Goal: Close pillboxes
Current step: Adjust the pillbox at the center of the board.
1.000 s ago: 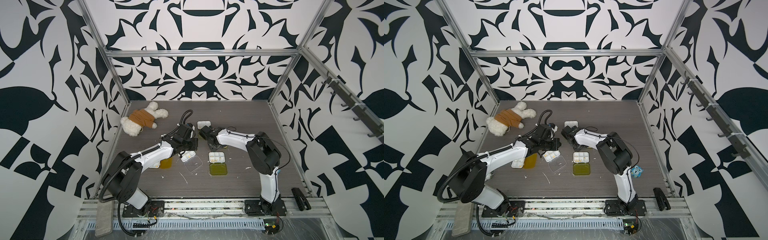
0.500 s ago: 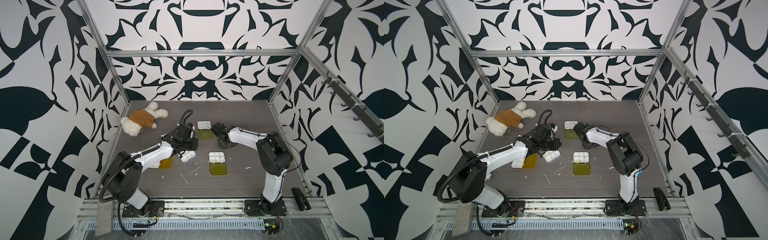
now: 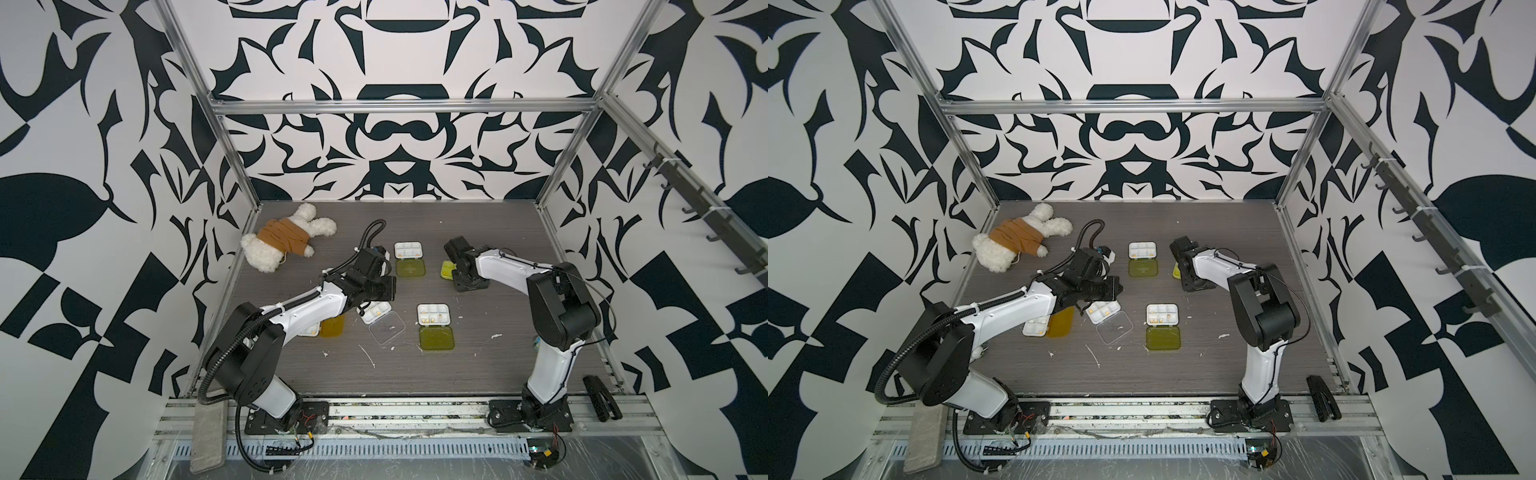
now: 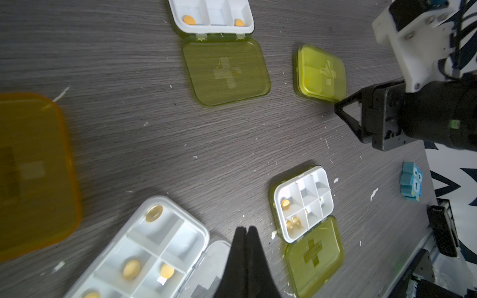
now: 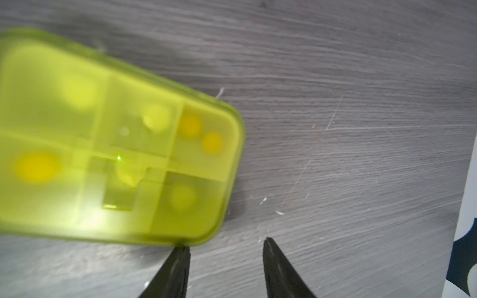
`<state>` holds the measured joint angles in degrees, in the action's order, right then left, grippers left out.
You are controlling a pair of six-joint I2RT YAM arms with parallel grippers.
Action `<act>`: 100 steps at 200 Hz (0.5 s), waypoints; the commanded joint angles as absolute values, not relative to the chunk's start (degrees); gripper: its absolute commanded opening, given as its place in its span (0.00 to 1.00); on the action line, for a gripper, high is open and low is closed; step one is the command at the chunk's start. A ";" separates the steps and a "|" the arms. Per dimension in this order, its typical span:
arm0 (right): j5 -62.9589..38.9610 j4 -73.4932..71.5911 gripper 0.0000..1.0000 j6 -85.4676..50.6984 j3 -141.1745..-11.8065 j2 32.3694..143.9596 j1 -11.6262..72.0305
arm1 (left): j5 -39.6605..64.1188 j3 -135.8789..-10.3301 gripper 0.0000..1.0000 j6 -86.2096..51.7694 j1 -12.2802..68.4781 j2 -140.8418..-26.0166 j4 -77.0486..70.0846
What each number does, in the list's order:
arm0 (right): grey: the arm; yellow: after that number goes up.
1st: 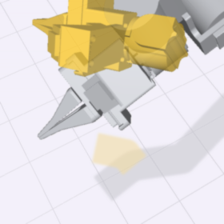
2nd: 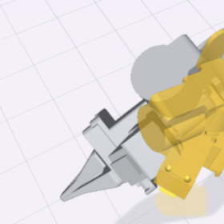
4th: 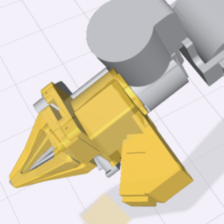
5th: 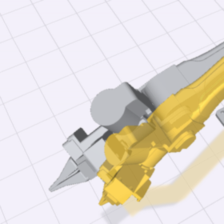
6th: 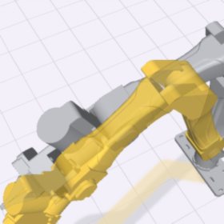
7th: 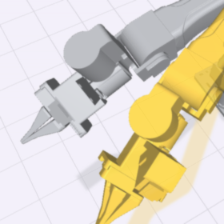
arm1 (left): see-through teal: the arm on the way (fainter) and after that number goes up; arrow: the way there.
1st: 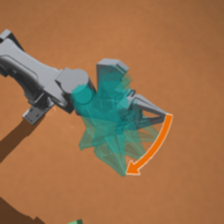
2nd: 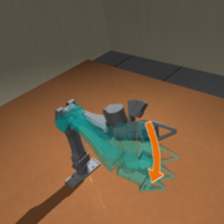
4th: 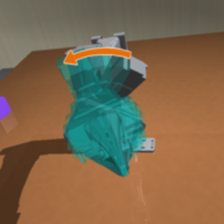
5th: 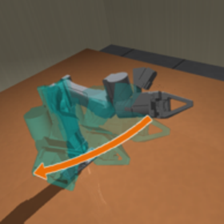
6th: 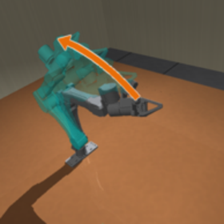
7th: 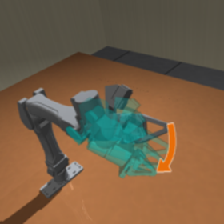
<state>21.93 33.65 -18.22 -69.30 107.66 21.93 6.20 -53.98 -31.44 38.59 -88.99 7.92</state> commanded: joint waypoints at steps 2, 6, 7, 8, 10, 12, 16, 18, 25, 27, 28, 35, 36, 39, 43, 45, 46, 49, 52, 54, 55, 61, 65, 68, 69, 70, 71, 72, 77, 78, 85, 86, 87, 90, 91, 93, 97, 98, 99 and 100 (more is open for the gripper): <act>20.20 33.01 0.49 -16.31 -72.70 108.10 20.24 | 5.69 -54.82 0.02 -30.80 38.31 -90.24 8.69; 19.93 33.12 0.49 -16.20 -73.20 108.54 19.89 | 5.68 -54.98 0.02 -30.80 38.32 -90.26 8.77; 19.85 33.17 0.49 -16.18 -73.38 108.67 19.83 | 5.70 -55.00 0.02 -30.83 38.32 -90.35 8.78; 19.81 33.20 0.49 -16.18 -73.52 108.74 19.80 | 5.71 -55.05 0.02 -30.84 38.32 -90.35 8.78; 19.78 33.22 0.49 -16.11 -73.73 108.90 19.67 | 5.71 -55.09 0.02 -30.78 38.32 -90.46 8.90; 19.78 33.27 0.49 -16.02 -74.02 109.14 19.64 | 5.71 -55.15 0.02 -30.77 38.32 -90.49 8.97; 19.78 33.19 0.49 -15.86 -74.42 109.51 19.44 | 5.76 -55.27 0.02 -30.69 38.32 -90.52 9.04; 19.78 33.17 0.49 -15.83 -74.68 109.69 19.34 | 5.79 -55.37 0.02 -30.70 38.34 -90.59 9.09; 19.73 33.34 0.49 -15.61 -75.48 110.33 18.93 | 5.78 -55.45 0.02 -30.69 38.32 -90.59 9.27; 19.70 33.38 0.49 -15.57 -75.71 110.48 18.91 | 5.75 -55.50 0.02 -30.74 38.32 -90.54 9.35; 19.65 33.44 0.49 -15.56 -75.83 110.57 18.86 | 5.73 -55.52 0.02 -30.75 38.32 -90.53 9.38; 19.56 33.57 0.49 -15.39 -76.31 110.90 18.72 | 5.79 -55.61 0.02 -30.64 38.32 -90.53 9.53; 19.58 33.62 0.49 -15.38 -76.34 110.91 18.72 | 5.79 -55.62 0.02 -30.57 38.32 -90.49 9.56; 19.65 33.62 0.49 -15.25 -76.45 110.92 18.72 | 5.80 -55.58 0.02 -30.51 38.33 -90.40 9.60; 19.81 33.50 0.48 -15.19 -76.47 110.92 18.64 | 5.70 -55.61 0.02 -30.43 38.28 -90.29 9.71; 19.81 33.49 0.48 -15.20 -76.47 110.87 18.63 | 5.64 -55.63 0.02 -30.41 38.29 -90.27 9.74; 19.79 33.44 0.49 -15.16 -76.47 110.85 18.63 | 5.63 -55.63 0.02 -30.41 38.30 -90.27 9.75; 19.67 33.42 0.49 -15.18 -76.46 110.83 18.60 | 5.44 -55.59 0.02 -30.41 38.29 -90.26 9.82; 19.30 33.51 0.48 -15.20 -76.53 110.76 18.55 | 5.39 -55.61 0.02 -30.29 38.32 -90.13 9.91; 19.20 33.54 0.48 -15.20 -76.57 110.75 18.55 | 5.44 -55.67 0.02 -30.25 38.25 -90.08 9.93; 19.09 33.60 0.48 -15.20 -76.60 110.70 18.55 | 5.44 -55.65 0.02 -30.24 38.24 -90.08 9.97; 18.92 33.95 0.48 -15.20 -76.56 110.37 18.59 | 5.29 -55.68 0.02 -30.15 38.24 -89.97 10.15; 18.93 34.08 0.48 -15.27 -76.42 109.96 18.55 | 5.27 -55.80 0.02 -30.14 38.27 -89.92 10.24; 18.71 34.16 0.47 -15.36 -76.26 109.56 18.55 | 5.27 -55.84 0.02 -30.08 38.24 -89.92 10.27; 18.63 34.18 0.47 -15.32 -76.14 109.40 18.55 | 5.23 -55.87 0.02 -30.07 38.23 -89.92 10.27; 18.50 34.18 0.47 -15.35 -76.04 109.24 18.55 | 5.25 -55.88 0.02 -30.11 38.23 -89.91 10.32; 18.43 34.23 0.47 -15.37 -75.94 109.02 18.54 | 5.26 -55.89 0.02 -30.08 38.28 -89.96 10.35; 18.40 34.30 0.47 -15.37 -75.85 108.83 18.54 | 5.22 -55.94 0.02 -30.03 38.25 -89.98 10.36; 18.15 34.68 0.46 -15.39 -75.33 107.72 18.59 | 5.27 -56.10 0.02 -29.97 38.30 -89.98 10.49; 18.09 34.70 0.46 -15.39 -75.19 107.47 18.61 | 5.27 -56.18 0.02 -29.93 38.27 -89.99 10.56; 17.20 34.66 0.46 -15.50 -74.16 105.40 18.63 | 5.24 -56.46 0.02 -29.80 38.28 -89.95 11.01; 17.13 34.65 0.46 -15.53 -73.95 105.13 18.63 | 5.26 -56.44 0.02 -29.84 38.30 -89.98 11.09; 16.91 34.55 0.46 -15.59 -73.84 104.73 18.63 | 5.22 -56.52 0.02 -29.86 38.27 -89.90 11.12; 16.51 34.36 0.46 -15.59 -73.35 103.78 18.63 | 5.24 -56.57 0.02 -29.74 38.26 -89.90 11.23; 16.30 34.27 0.46 -15.62 -73.19 103.48 18.59 | 5.26 -56.54 0.02 -29.77 38.25 -89.91 11.24; 16.05 34.03 0.46 -15.70 -72.90 102.82 18.62 | 5.27 -56.59 0.02 -29.70 38.24 -89.87 11.31; 15.36 33.45 0.46 -15.73 -72.54 101.63 18.63 | 5.21 -56.60 0.02 -29.64 38.23 -89.79 11.29; 15.24 33.38 0.46 -15.78 -72.48 101.40 18.63 | 5.20 -56.60 0.02 -29.67 38.23 -89.76 11.27; 15.05 33.26 0.46 -15.80 -72.41 101.19 18.63 | 5.19 -56.60 0.02 -29.65 38.23 -89.71 11.26; 14.91 33.15 0.46 -15.81 -72.37 100.91 18.63 | 5.19 -56.60 0.02 -29.68 38.23 -89.68 11.26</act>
